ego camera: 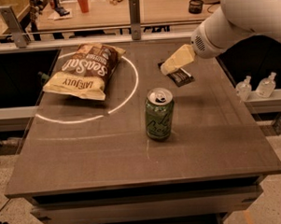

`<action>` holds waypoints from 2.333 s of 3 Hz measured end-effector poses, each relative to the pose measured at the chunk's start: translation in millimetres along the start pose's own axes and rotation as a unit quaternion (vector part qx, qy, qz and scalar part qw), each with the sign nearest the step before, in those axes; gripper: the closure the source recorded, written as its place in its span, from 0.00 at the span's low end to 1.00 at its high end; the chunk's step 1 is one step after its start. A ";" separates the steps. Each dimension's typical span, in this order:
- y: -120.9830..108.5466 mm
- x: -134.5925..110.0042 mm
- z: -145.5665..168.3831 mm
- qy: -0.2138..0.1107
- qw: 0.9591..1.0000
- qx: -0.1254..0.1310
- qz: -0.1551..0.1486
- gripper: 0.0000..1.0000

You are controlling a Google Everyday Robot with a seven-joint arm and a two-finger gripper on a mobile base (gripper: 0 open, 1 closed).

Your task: Move rxbar chocolate near brown chip bag

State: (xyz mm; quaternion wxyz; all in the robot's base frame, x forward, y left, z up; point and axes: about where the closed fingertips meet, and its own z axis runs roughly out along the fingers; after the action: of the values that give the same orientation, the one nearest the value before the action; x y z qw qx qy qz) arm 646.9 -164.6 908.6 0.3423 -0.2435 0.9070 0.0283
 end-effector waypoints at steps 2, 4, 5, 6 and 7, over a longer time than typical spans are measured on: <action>2.8 10.1 45.7 0.023 0.999 -0.030 -0.028 0.00; 12.4 7.6 80.2 0.030 0.997 -0.048 -0.052 0.00; 11.6 8.8 92.5 0.035 0.996 -0.048 -0.070 0.00; 6.6 10.7 98.5 0.037 0.995 -0.046 -0.083 0.16; 3.0 12.8 98.2 0.038 0.994 -0.043 -0.095 0.40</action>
Offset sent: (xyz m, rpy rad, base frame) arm 0.0358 0.0087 -0.0634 -0.0364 0.0751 0.1113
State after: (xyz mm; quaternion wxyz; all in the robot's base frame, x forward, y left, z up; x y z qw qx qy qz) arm 696.9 -146.0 825.1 0.2979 -0.3437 0.8902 0.0255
